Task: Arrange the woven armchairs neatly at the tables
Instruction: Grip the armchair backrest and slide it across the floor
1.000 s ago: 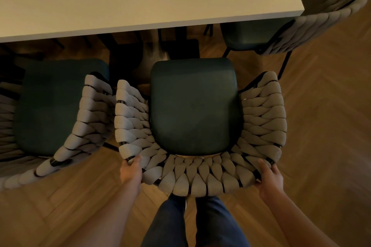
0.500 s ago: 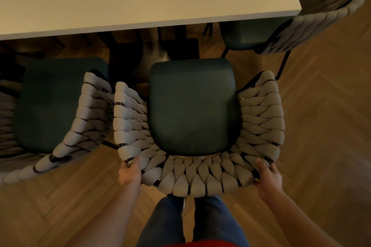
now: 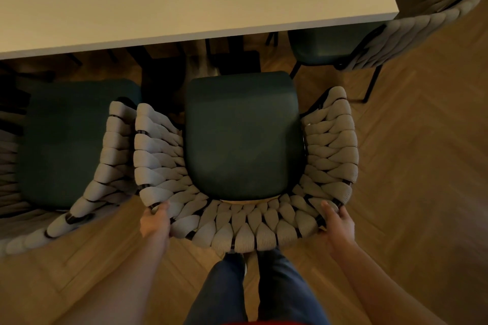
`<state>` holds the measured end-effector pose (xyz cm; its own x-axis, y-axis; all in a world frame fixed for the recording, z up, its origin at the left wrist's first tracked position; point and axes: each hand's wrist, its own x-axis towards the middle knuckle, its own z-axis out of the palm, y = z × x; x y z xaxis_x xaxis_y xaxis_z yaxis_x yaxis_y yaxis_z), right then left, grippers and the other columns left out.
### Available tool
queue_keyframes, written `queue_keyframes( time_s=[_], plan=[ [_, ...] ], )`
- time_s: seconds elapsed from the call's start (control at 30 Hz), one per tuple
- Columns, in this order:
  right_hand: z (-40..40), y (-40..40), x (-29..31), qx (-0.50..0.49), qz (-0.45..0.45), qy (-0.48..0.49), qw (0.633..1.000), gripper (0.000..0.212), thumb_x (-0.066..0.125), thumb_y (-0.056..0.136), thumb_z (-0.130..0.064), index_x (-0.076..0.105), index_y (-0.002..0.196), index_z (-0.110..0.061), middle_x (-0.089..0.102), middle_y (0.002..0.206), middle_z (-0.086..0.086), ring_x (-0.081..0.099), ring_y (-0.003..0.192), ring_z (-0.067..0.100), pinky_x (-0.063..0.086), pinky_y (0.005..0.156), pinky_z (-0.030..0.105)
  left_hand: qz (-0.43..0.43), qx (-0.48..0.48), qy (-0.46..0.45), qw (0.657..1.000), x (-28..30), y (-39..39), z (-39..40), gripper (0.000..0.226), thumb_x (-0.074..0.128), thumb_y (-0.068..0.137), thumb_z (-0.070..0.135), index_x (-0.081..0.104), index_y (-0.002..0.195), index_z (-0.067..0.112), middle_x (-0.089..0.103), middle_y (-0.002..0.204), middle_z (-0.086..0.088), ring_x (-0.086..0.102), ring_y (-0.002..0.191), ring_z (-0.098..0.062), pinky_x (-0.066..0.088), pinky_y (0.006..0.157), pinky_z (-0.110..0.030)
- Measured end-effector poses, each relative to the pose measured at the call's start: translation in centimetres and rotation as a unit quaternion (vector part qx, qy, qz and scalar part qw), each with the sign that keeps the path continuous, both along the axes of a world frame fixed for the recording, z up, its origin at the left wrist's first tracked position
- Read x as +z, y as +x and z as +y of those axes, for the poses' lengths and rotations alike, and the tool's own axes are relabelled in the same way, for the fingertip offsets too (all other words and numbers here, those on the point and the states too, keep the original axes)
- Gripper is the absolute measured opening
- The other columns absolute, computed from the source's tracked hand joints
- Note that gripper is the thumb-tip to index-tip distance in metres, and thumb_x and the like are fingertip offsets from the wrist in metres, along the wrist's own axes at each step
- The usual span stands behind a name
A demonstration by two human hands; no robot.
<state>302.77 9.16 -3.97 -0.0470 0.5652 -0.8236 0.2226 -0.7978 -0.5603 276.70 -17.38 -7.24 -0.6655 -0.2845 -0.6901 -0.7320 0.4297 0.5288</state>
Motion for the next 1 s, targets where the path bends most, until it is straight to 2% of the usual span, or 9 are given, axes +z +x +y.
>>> queue_keyframes(
  time_s=[0.13,0.3,0.47,0.57,0.73,0.87,1.0],
  plan=[
    [0.8,-0.9,0.1,0.001,-0.004,0.011,1.0,0.039,0.056,0.099,-0.019,0.049,0.138,-0.017,0.063,0.107,-0.001,0.061,0.093,0.015,0.052,0.071,0.033,-0.005,-0.003,0.012,1.0,-0.3,-1.2,0.9,0.049,0.067,0.091,0.033,0.053,0.135,0.015,0.06,0.124,-0.019,0.058,0.112,-0.041,0.049,0.097,-0.059],
    [2.0,-0.6,-0.3,-0.005,-0.013,0.003,1.0,0.037,0.057,0.098,-0.022,0.05,0.134,-0.021,0.063,0.114,0.001,0.063,0.098,0.018,0.053,0.09,0.048,-0.01,-0.01,0.012,1.0,-0.5,-0.8,1.8,0.05,0.064,0.094,0.031,0.05,0.139,0.014,0.059,0.127,-0.018,0.055,0.117,-0.041,0.046,0.101,-0.056],
    [2.1,-0.3,-0.6,0.002,-0.018,0.001,1.0,0.03,0.059,0.097,-0.024,0.054,0.127,-0.024,0.065,0.11,0.0,0.063,0.103,0.022,0.052,0.095,0.054,-0.009,-0.025,0.0,1.0,-0.7,-0.7,1.7,0.049,0.065,0.093,0.033,0.053,0.135,0.014,0.06,0.126,-0.018,0.056,0.114,-0.04,0.047,0.1,-0.056],
    [2.1,-0.3,-0.4,-0.003,-0.016,0.003,1.0,0.021,0.058,0.098,-0.023,0.054,0.119,-0.027,0.065,0.11,0.0,0.063,0.101,0.022,0.052,0.095,0.053,-0.01,-0.022,-0.001,1.0,-0.8,-0.7,1.6,0.048,0.066,0.092,0.034,0.053,0.134,0.015,0.061,0.125,-0.015,0.057,0.113,-0.039,0.047,0.1,-0.056],
    [2.0,-0.7,-0.2,-0.015,-0.014,0.003,1.0,0.037,0.055,0.099,-0.021,0.049,0.136,-0.02,0.063,0.108,-0.002,0.062,0.098,0.019,0.05,0.097,0.053,-0.011,-0.015,0.013,1.0,-0.7,-0.5,1.7,0.047,0.064,0.094,0.032,0.052,0.136,0.015,0.06,0.124,-0.016,0.057,0.114,-0.038,0.047,0.1,-0.056],
    [2.1,-0.6,-0.2,-0.018,-0.016,-0.003,1.0,0.04,0.056,0.099,-0.021,0.048,0.139,-0.02,0.063,0.114,0.001,0.062,0.106,0.024,0.05,0.097,0.055,-0.007,-0.016,0.016,1.0,-0.6,-0.3,1.8,0.047,0.064,0.094,0.031,0.052,0.136,0.016,0.06,0.127,-0.017,0.056,0.117,-0.039,0.046,0.102,-0.057],
    [2.1,-0.6,-0.2,-0.013,-0.025,0.003,1.0,0.038,0.056,0.099,-0.022,0.05,0.137,-0.019,0.063,0.116,0.003,0.062,0.104,0.022,0.052,0.093,0.05,-0.004,-0.023,0.015,1.0,-0.5,-0.3,1.9,0.047,0.065,0.093,0.031,0.053,0.136,0.016,0.061,0.127,-0.017,0.057,0.115,-0.039,0.046,0.101,-0.056]
  ],
)
